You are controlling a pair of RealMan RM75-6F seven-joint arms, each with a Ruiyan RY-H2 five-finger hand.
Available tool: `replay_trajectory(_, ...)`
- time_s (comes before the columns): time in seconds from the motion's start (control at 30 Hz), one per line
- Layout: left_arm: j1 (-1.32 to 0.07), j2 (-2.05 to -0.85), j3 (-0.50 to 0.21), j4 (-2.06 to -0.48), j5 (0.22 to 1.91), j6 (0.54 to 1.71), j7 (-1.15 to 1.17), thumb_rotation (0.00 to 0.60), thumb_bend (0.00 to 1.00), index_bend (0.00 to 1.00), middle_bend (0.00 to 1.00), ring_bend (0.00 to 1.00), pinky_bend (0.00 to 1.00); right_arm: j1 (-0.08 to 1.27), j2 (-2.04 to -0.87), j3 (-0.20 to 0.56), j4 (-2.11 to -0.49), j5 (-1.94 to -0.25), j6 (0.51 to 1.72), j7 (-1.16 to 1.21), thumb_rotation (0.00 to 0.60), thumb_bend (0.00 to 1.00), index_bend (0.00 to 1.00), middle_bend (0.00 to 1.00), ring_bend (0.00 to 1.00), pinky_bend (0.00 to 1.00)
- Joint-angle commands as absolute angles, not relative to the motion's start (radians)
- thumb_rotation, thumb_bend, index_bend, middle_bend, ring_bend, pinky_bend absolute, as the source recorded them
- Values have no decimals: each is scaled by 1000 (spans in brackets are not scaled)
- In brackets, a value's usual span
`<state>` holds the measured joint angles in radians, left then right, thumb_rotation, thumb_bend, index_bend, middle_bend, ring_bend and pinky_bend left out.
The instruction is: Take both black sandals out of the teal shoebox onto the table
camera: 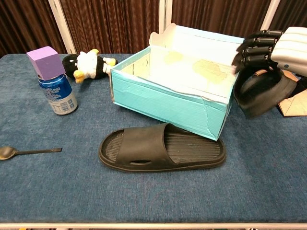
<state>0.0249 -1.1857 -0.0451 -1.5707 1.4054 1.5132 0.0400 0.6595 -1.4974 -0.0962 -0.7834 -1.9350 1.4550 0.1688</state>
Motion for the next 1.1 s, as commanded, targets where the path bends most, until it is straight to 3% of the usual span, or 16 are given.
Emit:
replay_trajectory(0.03, 24, -1185, -45, -1572, 1406, 1512, 42, 600, 0, 177, 103, 22, 119, 652, -1471, -98, -831, -1904, 1416, 135, 600, 27, 0, 0, 0, 0)
replay_trajectory(0.53, 15, -1181, -46, -1582, 1428, 1519, 40, 600, 0, 177, 103, 22, 119, 576, -1364, -124, -990, -1823, 1357, 88, 600, 1, 0, 0, 0, 0)
replay_trajectory(0.77, 15, -1180, -45, -1582, 1434, 1524, 36, 600, 0, 177, 104, 22, 119, 509, -1317, -79, -1083, -1744, 1436, 158, 600, 21, 0, 29, 0, 1)
replay_trajectory(0.83, 13, -1181, -46, -1580, 1433, 1523, 35, 600, 0, 177, 103, 22, 119, 477, -1285, -57, -1148, -1694, 1457, 184, 600, 85, 64, 119, 38, 74)
replay_trajectory(0.93, 9, -1184, -48, -1577, 1432, 1519, 37, 600, 0, 177, 103, 22, 119, 427, -1219, -46, -1262, -1623, 1459, 223, 600, 199, 280, 282, 213, 271)
replay_trajectory(0.97, 7, -1185, -49, -1576, 1431, 1517, 39, 600, 0, 177, 103, 22, 119, 412, -1195, -46, -1302, -1599, 1453, 223, 600, 222, 311, 320, 238, 297)
replay_trajectory(1.1, -1, -1196, -57, -1569, 1423, 1512, 63, 600, 0, 177, 104, 22, 119, 340, -1097, -51, -1477, -1513, 1446, 170, 600, 231, 291, 293, 174, 263)
